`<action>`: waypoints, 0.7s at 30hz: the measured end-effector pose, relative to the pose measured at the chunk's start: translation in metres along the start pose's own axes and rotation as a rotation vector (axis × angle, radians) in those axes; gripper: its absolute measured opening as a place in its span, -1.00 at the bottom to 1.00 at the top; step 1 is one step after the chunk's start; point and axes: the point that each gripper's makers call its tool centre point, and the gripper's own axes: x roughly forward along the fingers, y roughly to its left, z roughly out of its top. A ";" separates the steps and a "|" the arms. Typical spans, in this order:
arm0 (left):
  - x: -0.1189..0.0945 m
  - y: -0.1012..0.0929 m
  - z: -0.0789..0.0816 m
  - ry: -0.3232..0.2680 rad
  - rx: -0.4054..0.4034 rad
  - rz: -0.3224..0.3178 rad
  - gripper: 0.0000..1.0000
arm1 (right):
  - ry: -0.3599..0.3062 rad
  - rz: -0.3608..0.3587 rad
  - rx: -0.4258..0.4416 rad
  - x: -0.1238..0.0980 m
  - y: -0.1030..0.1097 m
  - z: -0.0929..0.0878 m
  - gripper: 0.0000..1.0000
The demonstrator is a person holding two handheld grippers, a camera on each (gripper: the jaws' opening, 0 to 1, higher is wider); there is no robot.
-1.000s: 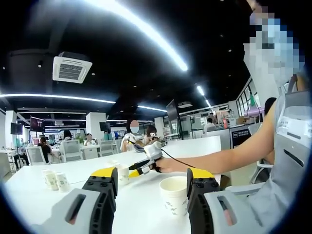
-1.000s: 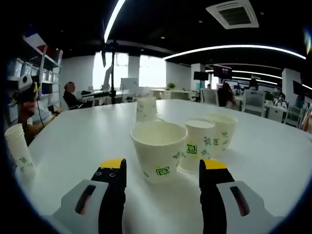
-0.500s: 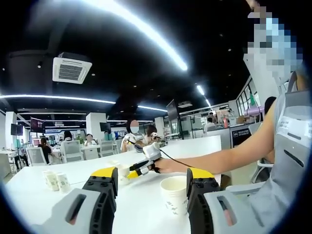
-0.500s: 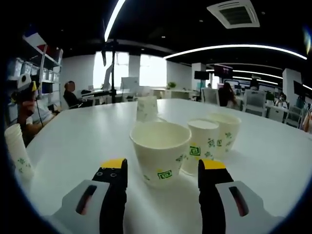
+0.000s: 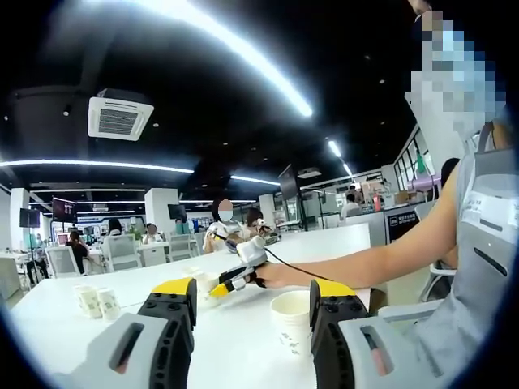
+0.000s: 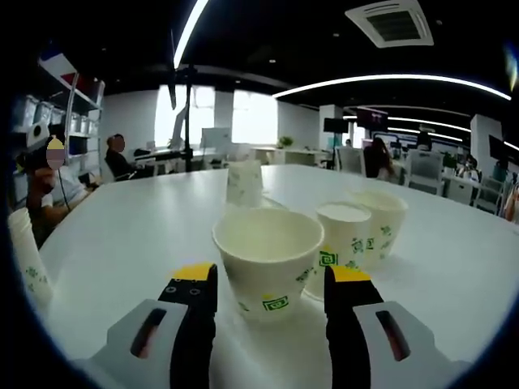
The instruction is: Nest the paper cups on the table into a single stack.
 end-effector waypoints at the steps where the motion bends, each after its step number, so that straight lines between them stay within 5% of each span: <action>1: 0.000 0.000 0.000 0.000 0.000 0.000 0.20 | 0.000 0.001 -0.001 0.000 0.001 0.000 0.11; 21: -0.002 0.003 0.001 -0.004 0.005 0.007 0.20 | -0.005 0.002 -0.009 0.007 0.007 0.002 0.10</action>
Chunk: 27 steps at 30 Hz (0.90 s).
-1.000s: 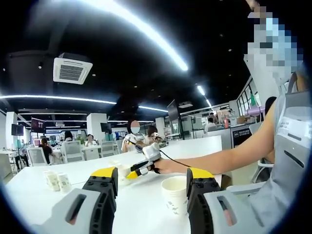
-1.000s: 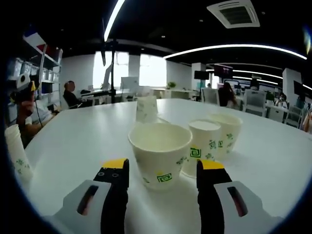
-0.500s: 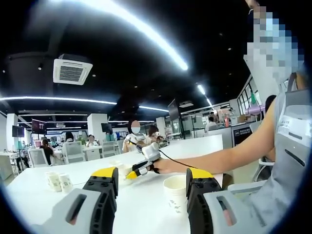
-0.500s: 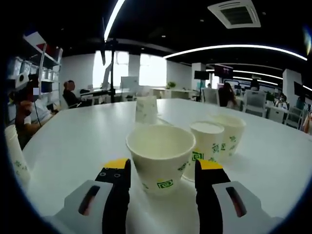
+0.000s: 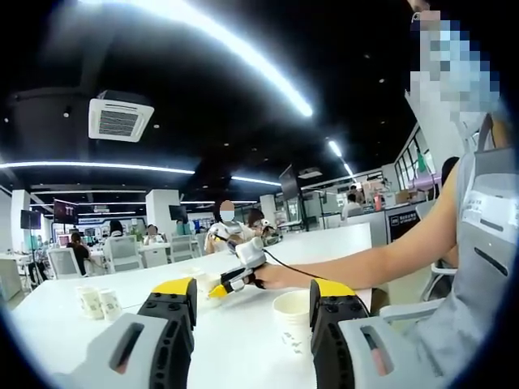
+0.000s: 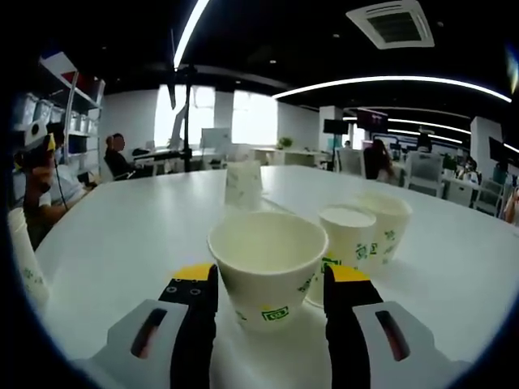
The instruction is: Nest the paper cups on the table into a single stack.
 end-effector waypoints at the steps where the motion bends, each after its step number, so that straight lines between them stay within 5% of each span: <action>1: 0.000 0.000 0.000 0.000 0.000 0.001 0.20 | 0.000 0.000 0.001 0.001 0.000 0.000 0.10; 27: 0.000 0.003 -0.002 0.002 -0.004 0.008 0.17 | -0.008 0.006 -0.001 0.003 -0.007 0.001 -0.03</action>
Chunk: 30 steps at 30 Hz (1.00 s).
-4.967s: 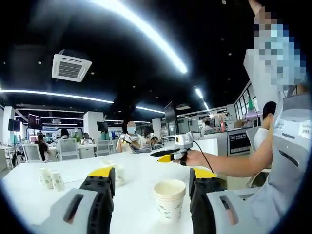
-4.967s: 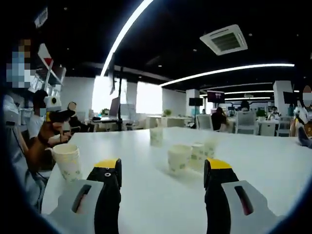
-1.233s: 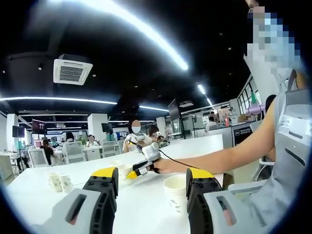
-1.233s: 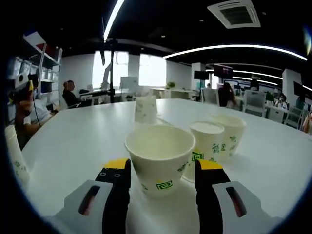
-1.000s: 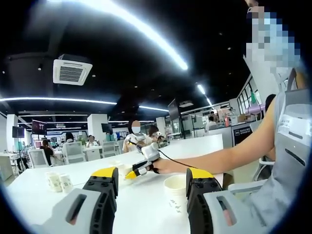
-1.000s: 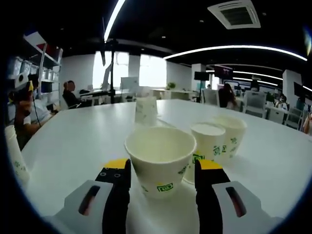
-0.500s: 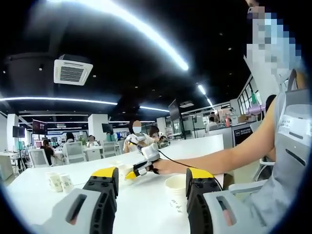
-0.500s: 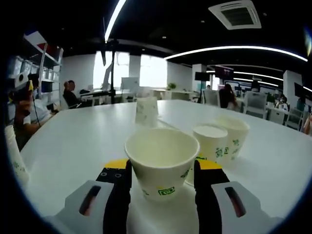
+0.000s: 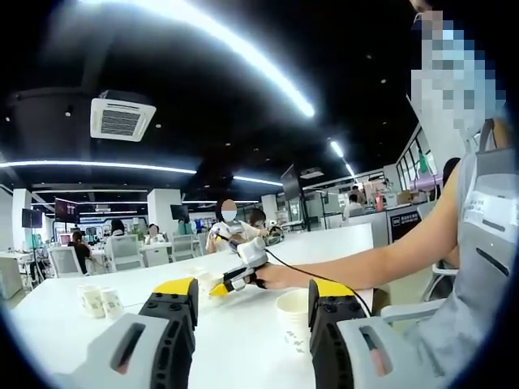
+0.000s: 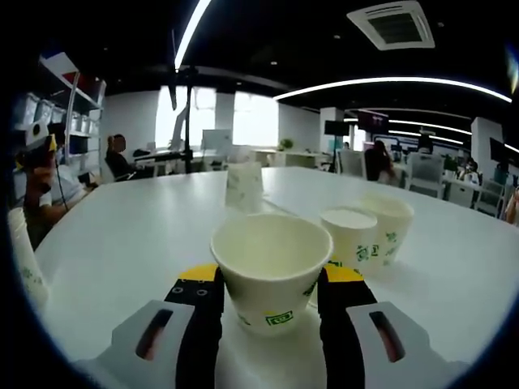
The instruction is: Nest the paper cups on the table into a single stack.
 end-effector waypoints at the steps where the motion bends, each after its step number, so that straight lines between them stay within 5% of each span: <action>1: 0.000 0.000 0.000 0.000 0.000 0.000 0.17 | 0.000 0.003 -0.001 -0.001 0.002 0.000 -0.03; 30: 0.000 0.000 0.001 -0.005 -0.003 -0.002 0.17 | -0.020 0.021 0.007 -0.004 0.004 0.010 -0.05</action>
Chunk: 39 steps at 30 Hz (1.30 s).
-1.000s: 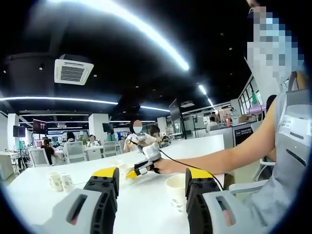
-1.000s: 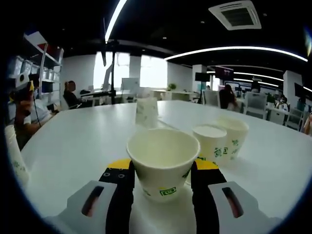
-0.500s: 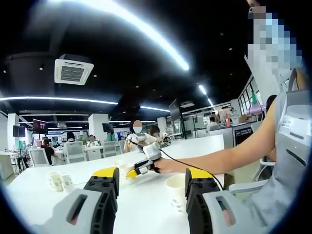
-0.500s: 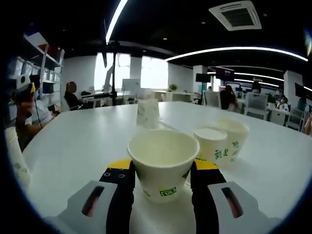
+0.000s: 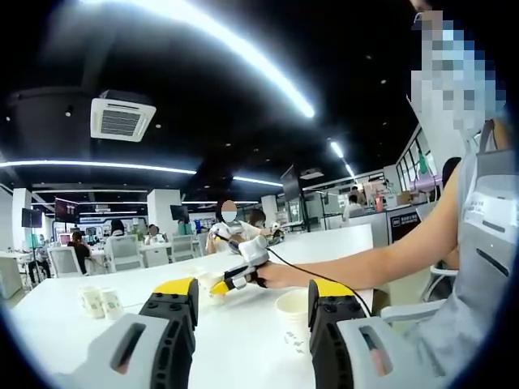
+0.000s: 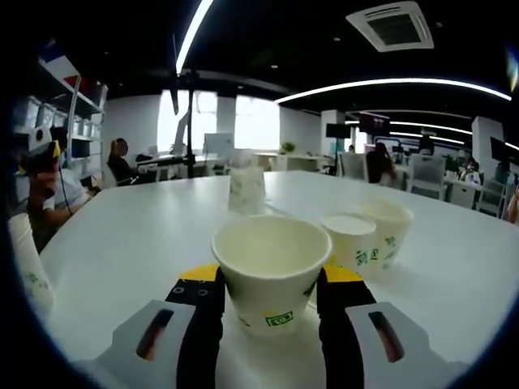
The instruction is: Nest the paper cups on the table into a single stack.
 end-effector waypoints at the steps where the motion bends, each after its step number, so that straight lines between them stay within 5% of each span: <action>1: 0.000 0.000 0.000 0.000 0.000 0.000 0.17 | -0.001 0.001 0.000 0.000 0.001 0.000 -0.05; 26: 0.002 -0.003 0.001 -0.005 0.000 -0.006 0.16 | -0.010 0.014 -0.014 -0.014 0.024 0.005 -0.05; 39: 0.004 -0.005 -0.002 0.001 -0.002 -0.014 0.16 | -0.025 0.014 -0.023 -0.022 0.017 0.012 -0.05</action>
